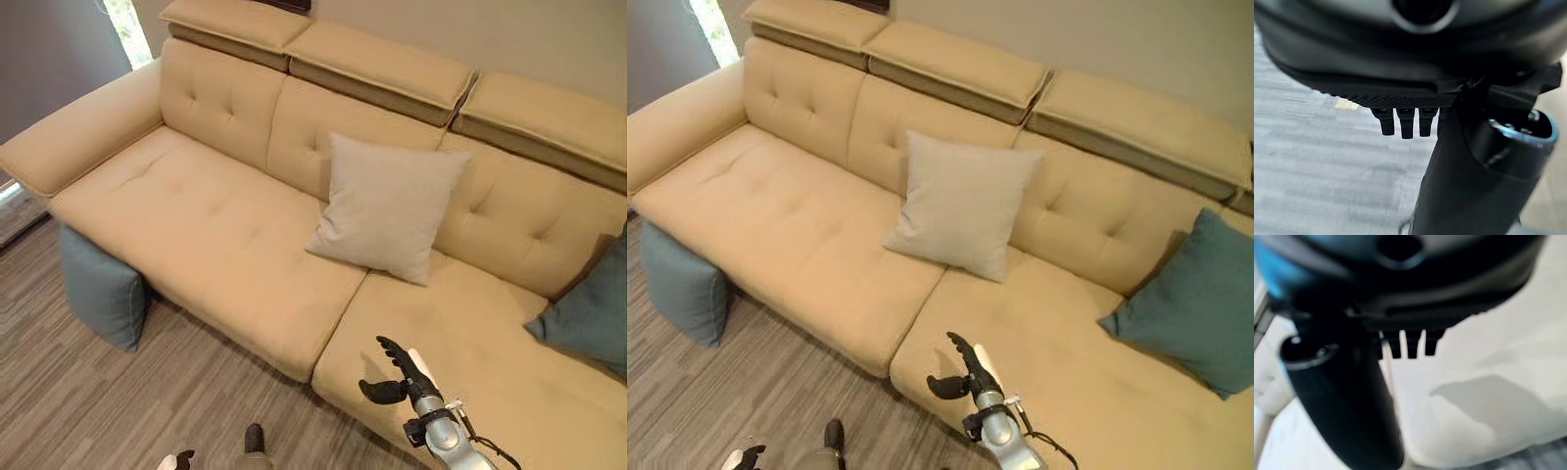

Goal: Pick up all the scattered cushions and arrange them neatly on the sofa.

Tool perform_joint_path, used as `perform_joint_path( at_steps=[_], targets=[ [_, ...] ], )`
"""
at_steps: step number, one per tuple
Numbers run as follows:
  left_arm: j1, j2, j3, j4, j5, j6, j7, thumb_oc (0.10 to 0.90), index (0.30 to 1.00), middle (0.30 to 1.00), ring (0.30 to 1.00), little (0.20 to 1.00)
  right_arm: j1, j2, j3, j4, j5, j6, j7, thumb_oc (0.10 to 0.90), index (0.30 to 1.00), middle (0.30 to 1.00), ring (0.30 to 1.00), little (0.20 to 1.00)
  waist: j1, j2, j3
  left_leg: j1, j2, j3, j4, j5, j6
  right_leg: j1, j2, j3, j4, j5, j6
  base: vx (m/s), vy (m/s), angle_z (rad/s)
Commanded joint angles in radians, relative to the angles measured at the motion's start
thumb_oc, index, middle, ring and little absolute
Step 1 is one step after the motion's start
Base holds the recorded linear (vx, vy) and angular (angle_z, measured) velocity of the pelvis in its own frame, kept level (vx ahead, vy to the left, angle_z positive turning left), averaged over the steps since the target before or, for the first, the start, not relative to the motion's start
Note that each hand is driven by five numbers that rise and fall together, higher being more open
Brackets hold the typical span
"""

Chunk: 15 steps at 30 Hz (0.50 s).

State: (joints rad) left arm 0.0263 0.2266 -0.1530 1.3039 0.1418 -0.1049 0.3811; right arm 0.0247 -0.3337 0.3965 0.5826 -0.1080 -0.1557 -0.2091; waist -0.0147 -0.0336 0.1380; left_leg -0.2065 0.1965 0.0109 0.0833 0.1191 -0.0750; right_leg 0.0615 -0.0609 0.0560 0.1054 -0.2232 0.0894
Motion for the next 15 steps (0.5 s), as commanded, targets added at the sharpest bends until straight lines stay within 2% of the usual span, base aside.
perform_joint_path(
  at_steps=[1,4,7,8,10,11,12,13,14,15],
  targets=[
    [-0.066,0.033,0.042,-0.03,-0.116,-0.047,0.044,0.8,0.9,0.9,0.9,0.9,-0.028,-0.013,0.013,-0.133,-0.026,-0.067,-0.007,0.8,0.9,0.9,0.9,0.9,-0.003,-0.039,0.0,-0.063,-0.048,-0.027,-0.125,0.021,-0.003,0.022,0.031,0.054,-0.001,0.0,-0.019,-0.29,-0.29,0.19],
    [-0.075,-0.021,0.065,-0.059,-0.195,-0.073,0.041,0.8,0.9,0.9,0.9,0.9,-0.007,-0.038,0.027,-0.124,-0.082,-0.055,-0.004,0.8,0.9,0.9,0.9,0.9,-0.01,-0.049,0.022,-0.053,-0.067,0.008,-0.081,-0.032,0.004,-0.006,0.028,0.004,-0.02,0.037,-0.027,-0.3,-0.212,0.2],
    [-0.057,-0.063,0.057,-0.091,-0.242,-0.09,0.037,0.8,0.9,0.9,0.9,0.9,0.017,-0.051,0.031,-0.118,-0.114,-0.053,-0.009,0.8,0.9,0.9,0.9,0.9,-0.026,-0.057,0.018,-0.004,-0.081,0.051,0.036,-0.12,0.018,-0.033,0.009,-0.059,-0.027,0.057,-0.034,-0.25,-0.143,0.55],
    [-0.051,-0.072,0.053,-0.093,-0.25,-0.093,0.033,0.8,0.9,0.9,0.9,0.9,0.017,-0.053,0.036,-0.116,-0.129,-0.052,-0.012,0.8,0.9,0.9,0.9,0.9,-0.031,-0.06,0.014,0.028,-0.089,0.062,0.071,-0.162,0.022,-0.044,0.003,-0.083,-0.026,0.06,-0.036,-0.22,-0.122,0.75],
    [-0.039,-0.082,0.046,-0.083,-0.239,-0.092,0.024,0.8,0.9,0.9,0.9,0.9,0.018,-0.05,0.046,-0.115,-0.149,-0.056,-0.009,0.8,0.9,0.9,0.9,0.9,-0.038,-0.054,0.002,0.107,-0.095,0.077,0.106,-0.2,0.022,-0.054,0.001,-0.127,-0.034,0.062,-0.037,-0.15,-0.06,0.36],
    [-0.028,-0.09,0.042,-0.068,-0.227,-0.087,0.022,0.8,0.9,0.9,0.9,0.9,0.025,-0.047,0.047,-0.128,-0.144,-0.064,-0.004,0.8,0.9,0.9,0.9,0.9,-0.048,-0.046,-0.013,0.189,-0.092,0.115,0.105,-0.23,0.024,-0.049,0.002,-0.164,-0.035,0.058,-0.035,-0.06,-0.002,0.17],
    [-0.028,-0.09,0.042,-0.068,-0.227,-0.086,0.022,0.8,0.9,0.9,0.9,0.9,0.024,-0.047,0.047,-0.128,-0.144,-0.064,-0.004,0.8,0.9,0.9,0.9,0.9,-0.049,-0.046,-0.015,0.188,-0.093,0.115,0.101,-0.226,0.024,-0.051,0.001,-0.165,-0.037,0.061,-0.035,-0.06,0.015,0.36],
    [-0.024,-0.092,0.04,-0.06,-0.226,-0.082,0.02,0.8,0.9,0.9,0.9,0.9,0.035,-0.041,0.043,-0.133,-0.129,-0.066,0.005,0.8,0.9,0.9,0.9,0.9,-0.06,-0.041,-0.024,0.228,-0.091,0.14,0.082,-0.233,0.026,-0.05,0.002,-0.193,-0.031,0.061,-0.037,-0.1,0.059,0.84],
    [-0.019,-0.099,0.028,-0.049,-0.219,-0.076,0.015,0.8,0.9,0.9,0.9,0.9,0.045,-0.027,0.039,-0.122,-0.094,-0.069,0.016,0.8,0.9,0.9,0.9,0.9,-0.08,-0.029,-0.033,0.258,-0.086,0.206,0.039,-0.233,0.022,-0.046,-0.002,-0.251,-0.026,0.059,-0.036,-0.14,0.088,1.34],
    [-0.023,-0.099,0.019,-0.047,-0.21,-0.073,0.014,0.8,0.9,0.9,0.9,0.9,0.05,-0.026,0.038,-0.123,-0.091,-0.069,0.019,0.8,0.9,0.9,0.9,0.9,-0.091,-0.029,-0.036,0.253,-0.082,0.25,0.032,-0.224,0.019,-0.042,-0.009,-0.282,-0.032,0.061,-0.035,-0.12,0.074,1.58]
  ],
)
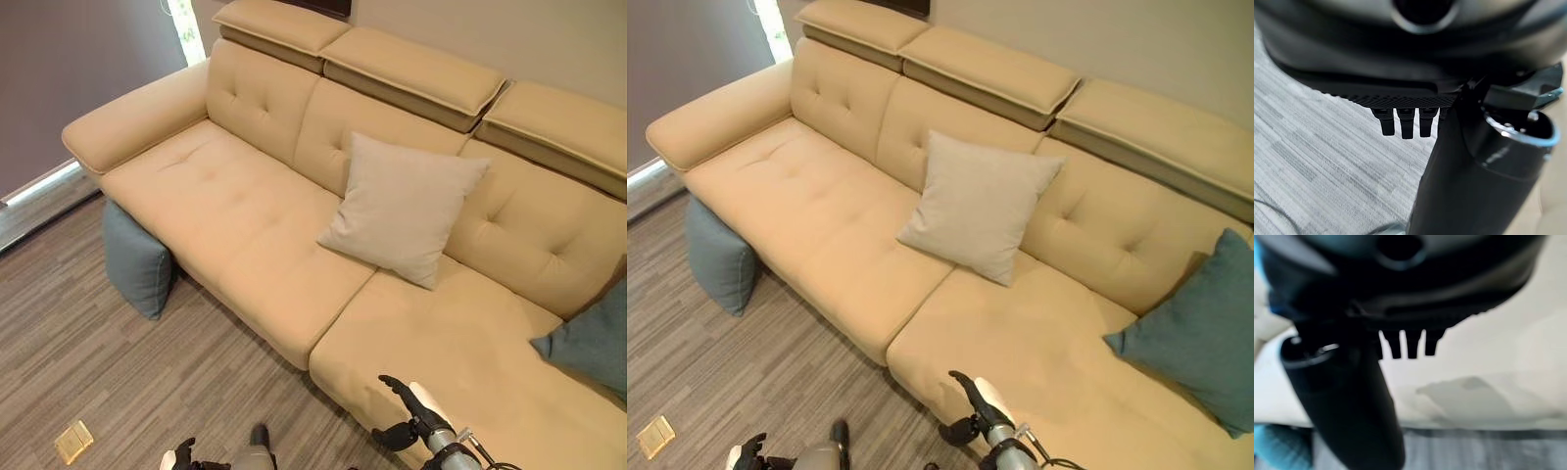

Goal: Pick up all the scattered cushions and arrange them neatly on the sofa.

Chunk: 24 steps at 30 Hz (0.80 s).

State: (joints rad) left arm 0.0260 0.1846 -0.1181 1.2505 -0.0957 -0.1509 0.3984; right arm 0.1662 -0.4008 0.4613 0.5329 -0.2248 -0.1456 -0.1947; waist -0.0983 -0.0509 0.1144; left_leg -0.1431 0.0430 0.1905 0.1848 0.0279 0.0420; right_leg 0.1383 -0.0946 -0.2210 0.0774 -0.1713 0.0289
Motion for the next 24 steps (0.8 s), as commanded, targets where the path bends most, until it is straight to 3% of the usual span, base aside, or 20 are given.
perform_joint_path(
  at_steps=[1,2,3,4,5,7,10,15,24],
  targets=[
    [-0.023,-0.057,-0.016,0.006,0.028,-0.027,-0.004,0.8,0.9,0.9,0.9,0.9,-0.091,0.041,-0.027,-0.073,0.026,-0.079,0.004,0.8,0.9,0.9,0.9,0.9,-0.009,-0.012,-0.012,0.189,0.072,0.069,-0.069,-0.133,-0.098,-0.118,0.024,-0.006,-0.004,0.009,0.025,-0.06,0.072,1.57],
    [-0.036,-0.051,-0.029,0.015,0.051,-0.019,-0.003,0.8,0.9,0.9,0.9,0.9,-0.088,0.031,-0.018,-0.078,0.007,-0.074,0.007,0.8,0.9,0.9,0.9,0.9,-0.035,-0.016,-0.012,0.19,0.109,0.206,-0.054,-0.133,-0.113,-0.101,0.002,-0.085,-0.008,0.007,0.027,-0.02,0.043,1.48],
    [-0.036,-0.051,-0.028,0.015,0.052,-0.019,-0.003,0.8,0.9,0.9,0.9,0.9,-0.088,0.03,-0.018,-0.078,0.006,-0.075,0.007,0.8,0.9,0.9,0.9,0.9,-0.038,-0.016,-0.012,0.189,0.109,0.204,-0.053,-0.132,-0.114,-0.1,0.002,-0.088,-0.009,0.008,0.027,-0.07,0.083,1.88],
    [-0.046,-0.045,-0.024,0.016,0.059,-0.015,-0.007,0.8,0.9,0.9,0.9,0.9,-0.091,0.02,-0.01,-0.091,-0.018,-0.08,0.007,0.8,0.9,0.9,0.9,0.9,-0.048,-0.017,-0.015,0.191,0.14,0.279,-0.058,-0.112,-0.127,-0.093,-0.007,-0.135,-0.027,0.019,0.028,-0.06,0.062,2.08],
    [-0.048,-0.042,-0.026,0.013,0.066,-0.015,-0.007,0.8,0.9,0.9,0.9,0.9,-0.097,0.017,-0.001,-0.091,-0.033,-0.08,0.004,0.8,0.9,0.9,0.9,0.9,-0.047,-0.016,-0.019,0.189,0.15,0.29,-0.066,-0.097,-0.14,-0.084,-0.008,-0.16,-0.042,0.026,0.025,-0.04,0.113,1.73],
    [-0.038,-0.035,-0.025,0.013,0.072,-0.013,-0.011,0.8,0.9,0.9,0.9,0.9,-0.126,0.013,0.021,-0.098,-0.061,-0.079,0.001,0.8,0.9,0.9,0.9,0.9,-0.032,-0.016,-0.019,0.186,0.116,0.24,-0.08,-0.129,-0.134,-0.07,-0.01,-0.174,-0.058,0.038,0.03,0.02,0.147,0.85],
    [-0.021,-0.028,-0.007,0.047,0.087,-0.005,-0.019,0.8,0.9,0.9,0.9,0.9,-0.16,0.026,0.038,-0.107,-0.075,-0.08,-0.002,0.8,0.9,0.9,0.9,0.9,-0.01,-0.02,-0.029,0.21,0.079,0.22,-0.15,-0.135,-0.12,-0.052,-0.014,-0.187,-0.081,0.061,0.044,0.02,0.163,0.51],
    [-0.013,-0.025,0.008,0.068,0.087,0.002,-0.022,0.8,0.9,0.9,0.9,0.9,-0.177,0.056,0.059,-0.093,-0.076,-0.078,-0.001,0.8,0.9,0.9,0.9,0.9,0.019,-0.028,-0.033,0.222,0.05,0.196,-0.188,-0.137,-0.098,-0.04,-0.029,-0.205,-0.079,0.073,0.058,0.03,0.164,0.38],
    [-0.03,-0.013,-0.015,0.059,0.115,0.001,-0.033,0.8,0.9,0.9,0.9,0.9,-0.204,0.104,0.119,-0.033,-0.143,-0.06,0.006,0.8,0.9,0.9,0.9,0.9,0.086,-0.046,-0.015,0.194,-0.008,0.12,-0.164,-0.178,-0.051,-0.043,-0.099,-0.244,-0.009,0.086,0.101,0.01,0.193,0.22]
  ],
)
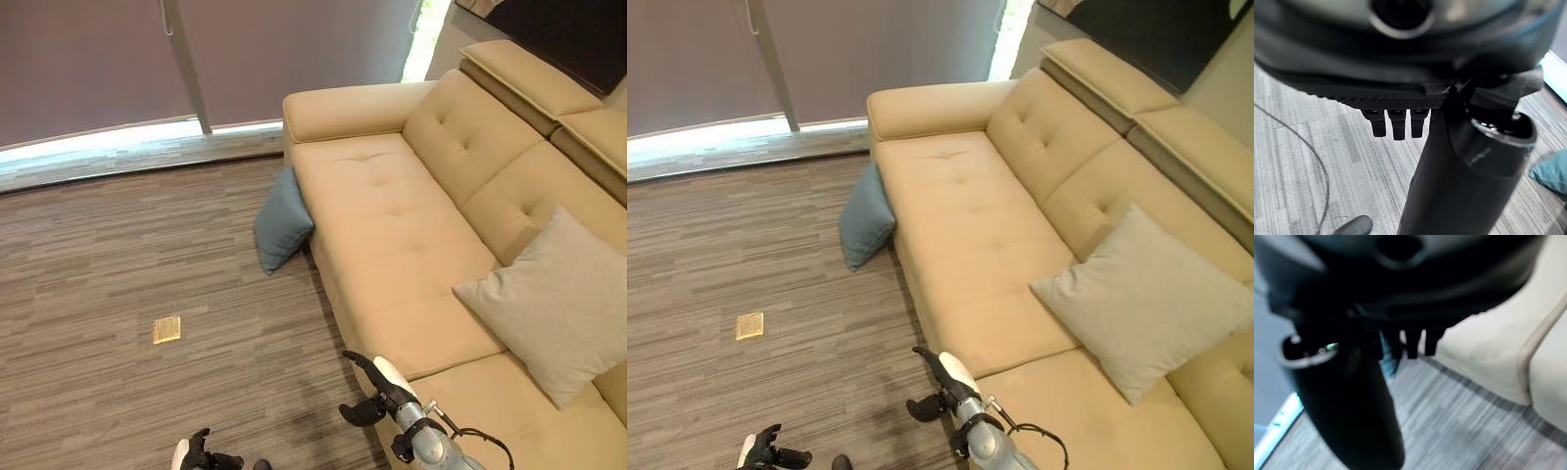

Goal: Pick up all the scattered cushions and arrange them neatly on the sofa.

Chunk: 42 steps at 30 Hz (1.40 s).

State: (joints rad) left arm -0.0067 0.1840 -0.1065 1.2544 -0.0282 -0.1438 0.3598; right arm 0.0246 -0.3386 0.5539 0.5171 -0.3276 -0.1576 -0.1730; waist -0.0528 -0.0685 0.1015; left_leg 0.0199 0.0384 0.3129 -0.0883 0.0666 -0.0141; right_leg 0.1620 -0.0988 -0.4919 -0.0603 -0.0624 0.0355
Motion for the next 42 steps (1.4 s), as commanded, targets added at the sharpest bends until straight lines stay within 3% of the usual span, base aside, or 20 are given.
perform_joint_path(
  at_steps=[1,7,8,9,11,13,19,23,28,29,31,32,34,36,37,38,39,40,41,42],
  targets=[
    [0.001,-0.01,-0.03,0.053,0.052,-0.006,0.005,0.8,0.9,0.9,0.9,0.9,-0.069,0.044,0.033,-0.019,-0.051,-0.047,-0.016,0.8,0.9,0.9,0.9,0.9,0.046,-0.03,0.001,0.028,-0.01,-0.008,0.113,-0.222,0.013,-0.073,-0.105,0.026,0.146,-0.02,0.099,-0.03,0.218,0.08],
    [-0.013,0.01,-0.049,0.045,0.082,-0.005,-0.003,0.8,0.9,0.9,0.9,0.9,-0.091,0.05,0.04,-0.002,-0.08,-0.04,-0.016,0.8,0.9,0.9,0.9,0.9,0.057,-0.044,0.022,0.032,-0.049,-0.03,0.109,-0.238,0.042,-0.112,-0.207,0.006,0.296,0.07,0.151,0.0,0.242,0.12],
    [-0.026,0.025,-0.072,0.035,0.107,-0.003,-0.003,0.8,0.9,0.9,0.9,0.9,-0.083,0.049,0.027,-0.002,-0.073,-0.038,-0.015,0.8,0.9,0.9,0.9,0.9,0.038,-0.039,0.029,0.034,-0.049,-0.058,0.105,-0.234,0.044,-0.135,-0.227,0.056,0.387,0.107,0.158,-0.01,0.21,0.33],
    [-0.035,0.032,-0.087,0.023,0.119,-0.003,-0.003,0.8,0.9,0.9,0.9,0.9,-0.076,0.046,0.017,-0.007,-0.071,-0.036,-0.018,0.8,0.9,0.9,0.9,0.9,0.03,-0.037,0.032,0.021,-0.05,-0.071,0.106,-0.213,0.051,-0.157,-0.219,0.093,0.402,0.112,0.141,0.02,0.249,0.63],
    [-0.045,0.043,-0.114,0.018,0.154,0.0,-0.007,0.8,0.9,0.9,0.9,0.9,-0.042,0.041,-0.001,-0.016,-0.062,-0.034,-0.022,0.8,0.9,0.9,0.9,0.9,-0.007,-0.033,0.031,0.03,-0.055,-0.131,0.098,-0.209,0.048,-0.199,-0.141,0.246,0.41,0.069,0.113,0.05,0.14,1.23],
    [-0.056,0.053,-0.134,0.031,0.184,0.008,-0.007,0.8,0.9,0.9,0.9,0.9,-0.019,0.044,-0.009,-0.005,-0.055,-0.032,-0.03,0.8,0.9,0.9,0.9,0.9,-0.037,-0.03,0.038,0.035,-0.061,-0.193,0.093,-0.208,0.046,-0.249,-0.07,0.349,0.412,0.026,0.094,0.08,0.092,1.21],
    [-0.073,0.071,-0.137,0.044,0.201,0.018,-0.013,0.8,0.9,0.9,0.9,0.9,-0.017,0.057,-0.014,0.027,-0.046,-0.03,-0.047,0.8,0.9,0.9,0.9,0.9,-0.072,-0.054,0.062,0.059,-0.082,-0.249,0.097,-0.237,0.033,-0.339,0.016,0.343,0.26,0.025,0.091,0.16,0.025,0.77],
    [-0.073,0.063,-0.141,0.045,0.21,0.019,-0.025,0.8,0.9,0.9,0.9,0.9,-0.01,0.063,-0.007,0.042,-0.056,-0.028,-0.048,0.8,0.9,0.9,0.9,0.9,-0.094,-0.069,0.071,0.121,-0.117,-0.279,0.095,-0.271,0.025,-0.39,0.052,0.249,0.162,0.068,0.109,0.25,0.04,0.45],
    [-0.062,0.048,-0.146,0.044,0.221,0.02,-0.034,0.8,0.9,0.9,0.9,0.9,0.01,0.056,-0.01,0.057,-0.069,-0.024,-0.046,0.8,0.9,0.9,0.9,0.9,-0.119,-0.059,0.066,0.178,-0.133,-0.311,0.096,-0.269,0.016,-0.407,0.069,0.16,0.125,0.081,0.102,0.32,0.033,0.31],
    [-0.052,0.04,-0.149,0.046,0.227,0.022,-0.041,0.8,0.9,0.9,0.9,0.9,0.021,0.049,-0.017,0.063,-0.075,-0.022,-0.045,0.8,0.9,0.9,0.9,0.9,-0.124,-0.043,0.057,0.214,-0.134,-0.322,0.098,-0.269,0.009,-0.419,0.084,0.129,0.144,0.074,0.084,0.4,-0.008,0.42],
    [-0.038,0.03,-0.162,0.054,0.251,0.025,-0.041,0.8,0.9,0.9,0.9,0.9,0.045,0.041,-0.018,0.063,-0.074,-0.021,-0.04,0.8,0.9,0.9,0.9,0.9,-0.146,-0.034,0.035,0.245,-0.138,-0.336,0.114,-0.278,0.001,-0.389,0.105,0.169,0.119,0.061,0.049,0.5,-0.004,0.49],
    [-0.034,0.024,-0.168,0.056,0.258,0.026,-0.042,0.8,0.9,0.9,0.9,0.9,0.049,0.036,-0.021,0.065,-0.071,-0.02,-0.037,0.8,0.9,0.9,0.9,0.9,-0.152,-0.021,0.028,0.243,-0.132,-0.337,0.149,-0.264,-0.017,-0.374,0.11,0.189,0.119,0.056,0.035,0.46,0.02,0.37],
    [-0.026,0.008,-0.184,0.064,0.263,0.024,-0.042,0.8,0.9,0.9,0.9,0.9,0.043,0.026,-0.03,0.072,-0.071,-0.023,-0.038,0.8,0.9,0.9,0.9,0.9,-0.175,0.014,0.017,0.226,-0.101,-0.29,0.265,-0.18,-0.108,-0.348,0.118,0.196,0.129,0.04,0.009,0.36,0.015,0.47],
    [-0.022,0.014,-0.182,0.044,0.261,0.022,-0.036,0.8,0.9,0.9,0.9,0.9,0.029,0.002,-0.032,0.047,-0.077,-0.027,-0.045,0.8,0.9,0.9,0.9,0.9,-0.179,0.004,0.033,0.106,-0.049,-0.21,0.537,-0.061,-0.19,-0.296,0.105,0.223,0.128,0.021,-0.018,0.26,-0.003,0.46],
    [-0.027,0.019,-0.179,0.029,0.258,0.021,-0.03,0.8,0.9,0.9,0.9,0.9,0.022,-0.003,-0.03,0.041,-0.075,-0.028,-0.049,0.8,0.9,0.9,0.9,0.9,-0.168,-0.004,0.044,0.053,-0.027,-0.189,0.651,-0.036,-0.198,-0.275,0.105,0.244,0.127,0.006,-0.032,0.32,-0.038,0.14],
    [-0.043,0.028,-0.18,0.006,0.247,0.02,-0.012,0.8,0.9,0.9,0.9,0.9,0.01,-0.011,-0.026,0.039,-0.068,-0.027,-0.057,0.8,0.9,0.9,0.9,0.9,-0.14,-0.028,0.07,-0.053,-0.016,-0.159,0.837,-0.066,-0.169,-0.232,0.098,0.29,0.121,-0.016,-0.047,0.32,-0.028,-0.22],
    [-0.048,0.032,-0.172,-0.002,0.234,0.019,-0.002,0.8,0.9,0.9,0.9,0.9,0.006,-0.014,-0.024,0.033,-0.067,-0.027,-0.059,0.8,0.9,0.9,0.9,0.9,-0.131,-0.039,0.076,-0.104,0.012,-0.142,0.852,-0.1,-0.139,-0.215,0.092,0.31,0.121,-0.026,-0.044,0.24,-0.013,-0.63],
    [-0.049,0.033,-0.172,-0.002,0.234,0.019,-0.002,0.8,0.9,0.9,0.9,0.9,0.006,-0.014,-0.024,0.033,-0.067,-0.026,-0.059,0.8,0.9,0.9,0.9,0.9,-0.13,-0.041,0.074,-0.107,0.01,-0.139,0.851,-0.097,-0.137,-0.219,0.089,0.312,0.121,-0.024,-0.044,0.23,0.064,-1.07],
    [-0.05,0.034,-0.164,-0.006,0.222,0.018,0.008,0.8,0.9,0.9,0.9,0.9,0.008,-0.015,-0.019,0.038,-0.067,-0.024,-0.058,0.8,0.9,0.9,0.9,0.9,-0.12,-0.049,0.078,-0.139,0.055,-0.122,0.801,-0.148,-0.102,-0.196,0.075,0.333,0.118,-0.036,-0.032,0.34,0.21,-1.08],
    [-0.043,0.033,-0.164,-0.007,0.222,0.011,0.016,0.8,0.9,0.9,0.9,0.9,0.011,-0.01,-0.017,0.064,-0.077,-0.02,-0.052,0.8,0.9,0.9,0.9,0.9,-0.103,-0.05,0.077,-0.155,0.104,-0.125,0.638,-0.22,-0.061,-0.162,0.056,0.359,0.105,-0.053,-0.008,0.35,0.207,-0.74]
  ],
)
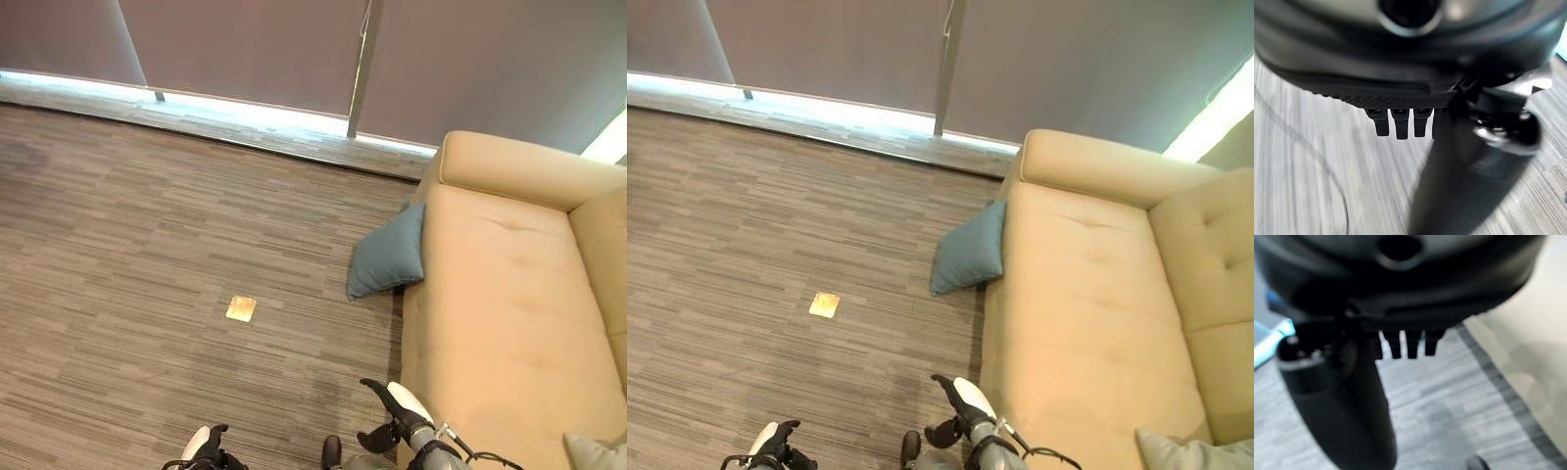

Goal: Pick up all the scattered cushions and arrange them neatly on the sofa.

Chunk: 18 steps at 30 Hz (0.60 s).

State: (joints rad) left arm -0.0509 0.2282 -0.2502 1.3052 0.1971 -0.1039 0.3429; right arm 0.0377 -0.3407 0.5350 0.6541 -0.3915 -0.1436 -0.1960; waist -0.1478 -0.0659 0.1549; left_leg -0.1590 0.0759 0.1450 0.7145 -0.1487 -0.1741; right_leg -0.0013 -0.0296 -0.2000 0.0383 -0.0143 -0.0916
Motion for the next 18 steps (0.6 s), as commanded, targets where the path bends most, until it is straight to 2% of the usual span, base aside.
perform_joint_path(
  at_steps=[1,2,3,4,5,6,8,9,11,13,14,15,17,18],
  targets=[
    [0.001,-0.011,-0.02,-0.058,-0.003,-0.029,0.033,0.8,0.9,0.9,0.9,0.9,-0.002,-0.007,0.002,-0.073,-0.013,-0.034,-0.029,0.8,0.9,0.9,0.9,0.9,-0.007,-0.059,0.022,0.029,0.06,0.047,-0.177,0.003,0.101,0.0,-0.019,0.07,0.005,-0.099,0.12,0.35,0.284,-0.45],
    [0.007,-0.012,-0.03,-0.06,0.009,-0.037,0.041,0.8,0.9,0.9,0.9,0.9,0.0,-0.003,0.002,-0.042,-0.017,-0.031,-0.029,0.8,0.9,0.9,0.9,0.9,0.003,-0.057,0.019,0.024,0.066,0.023,-0.322,-0.002,0.107,0.014,-0.028,0.089,-0.004,-0.105,0.137,0.42,0.351,-0.44],
    [0.01,-0.013,-0.046,-0.069,-0.001,-0.045,0.043,0.8,0.9,0.9,0.9,0.9,0.0,0.002,0.005,-0.02,-0.016,-0.037,-0.03,0.8,0.9,0.9,0.9,0.9,0.039,-0.047,0.015,-0.007,0.077,-0.113,-0.579,0.106,0.084,0.053,-0.023,0.151,-0.023,-0.111,0.154,0.42,0.348,-0.57],
    [0.01,-0.012,-0.047,-0.069,-0.001,-0.045,0.042,0.8,0.9,0.9,0.9,0.9,0.0,0.003,0.004,-0.019,-0.016,-0.038,-0.03,0.8,0.9,0.9,0.9,0.9,0.039,-0.048,0.014,-0.001,0.075,-0.112,-0.595,0.118,0.084,0.051,-0.024,0.15,-0.024,-0.109,0.153,0.43,0.31,-0.8],
    [-0.001,-0.011,-0.064,-0.068,-0.005,-0.055,0.047,0.8,0.9,0.9,0.9,0.9,0.0,0.004,0.004,0.018,-0.018,-0.038,-0.035,0.8,0.9,0.9,0.9,0.9,0.048,-0.05,0.018,-0.032,0.085,-0.176,-0.67,0.16,0.076,0.076,-0.028,0.178,-0.036,-0.119,0.159,0.34,0.304,-0.86],
    [-0.008,-0.022,-0.072,-0.059,-0.013,-0.052,0.038,0.8,0.9,0.9,0.9,0.9,-0.01,0.014,0.005,0.057,-0.017,-0.034,-0.031,0.8,0.9,0.9,0.9,0.9,0.051,-0.03,0.008,-0.015,0.062,-0.233,-0.736,0.17,0.07,0.08,-0.03,0.212,-0.035,-0.118,0.167,0.35,0.306,-0.83],
    [-0.009,-0.028,-0.085,-0.051,-0.003,-0.046,0.037,0.8,0.9,0.9,0.9,0.9,-0.007,0.024,0.002,0.078,-0.016,-0.031,-0.027,0.8,0.9,0.9,0.9,0.9,0.049,-0.02,0.001,0.019,0.057,-0.223,-0.765,0.181,0.068,0.076,-0.033,0.218,-0.021,-0.122,0.173,0.29,0.321,-0.69],
    [-0.007,-0.035,-0.098,-0.056,0.005,-0.046,0.032,0.8,0.9,0.9,0.9,0.9,-0.007,0.029,-0.002,0.091,-0.013,-0.026,-0.027,0.8,0.9,0.9,0.9,0.9,0.048,-0.021,-0.011,0.022,0.036,-0.212,-0.742,0.175,0.077,0.08,-0.054,0.225,-0.014,-0.117,0.187,0.32,0.423,-0.73],
    [-0.002,-0.036,-0.105,-0.056,0.013,-0.044,0.025,0.8,0.9,0.9,0.9,0.9,-0.01,0.038,-0.01,0.095,-0.008,-0.02,-0.028,0.8,0.9,0.9,0.9,0.9,0.048,-0.022,-0.023,0.039,0.003,-0.198,-0.731,0.153,0.104,0.068,-0.082,0.246,0.036,-0.117,0.205,0.28,0.383,-0.38],
    [0.004,-0.037,-0.104,-0.054,0.015,-0.041,0.018,0.8,0.9,0.9,0.9,0.9,-0.008,0.056,-0.023,0.117,0.024,-0.011,-0.018,0.8,0.9,0.9,0.9,0.9,0.05,-0.023,-0.025,0.071,-0.025,-0.15,-0.723,0.124,0.142,0.031,-0.11,0.255,0.148,-0.1,0.223,0.28,0.418,-0.28],
    [0.003,-0.031,-0.095,-0.047,0.009,-0.038,0.013,0.8,0.9,0.9,0.9,0.9,-0.03,0.068,-0.034,0.129,0.035,-0.006,-0.022,0.8,0.9,0.9,0.9,0.9,0.06,-0.01,-0.011,0.102,-0.029,-0.104,-0.71,0.095,0.166,-0.02,-0.162,0.175,0.274,-0.047,0.216,0.19,0.338,-0.55],
    [0.002,-0.031,-0.095,-0.046,0.009,-0.038,0.013,0.8,0.9,0.9,0.9,0.9,-0.031,0.069,-0.034,0.13,0.035,-0.006,-0.022,0.8,0.9,0.9,0.9,0.9,0.063,-0.011,-0.01,0.102,-0.031,-0.102,-0.708,0.094,0.167,-0.023,-0.163,0.178,0.281,-0.051,0.217,0.18,0.303,-0.92],
    [0.01,-0.019,-0.067,-0.024,0.003,-0.027,-0.001,0.8,0.9,0.9,0.9,0.9,-0.019,0.078,-0.061,0.124,0.047,-0.008,-0.022,0.8,0.9,0.9,0.9,0.9,0.053,0.001,-0.011,0.159,-0.042,-0.064,-0.713,0.055,0.179,-0.056,-0.199,0.102,0.35,-0.023,0.21,0.28,0.3,-0.78],
    [0.013,-0.014,-0.058,-0.015,0.004,-0.023,-0.006,0.8,0.9,0.9,0.9,0.9,-0.012,0.078,-0.067,0.128,0.054,-0.009,-0.019,0.8,0.9,0.9,0.9,0.9,0.045,0.001,-0.014,0.176,-0.047,-0.061,-0.721,0.049,0.179,-0.071,-0.187,0.101,0.345,-0.02,0.207,0.25,0.223,-0.38]
  ],
)
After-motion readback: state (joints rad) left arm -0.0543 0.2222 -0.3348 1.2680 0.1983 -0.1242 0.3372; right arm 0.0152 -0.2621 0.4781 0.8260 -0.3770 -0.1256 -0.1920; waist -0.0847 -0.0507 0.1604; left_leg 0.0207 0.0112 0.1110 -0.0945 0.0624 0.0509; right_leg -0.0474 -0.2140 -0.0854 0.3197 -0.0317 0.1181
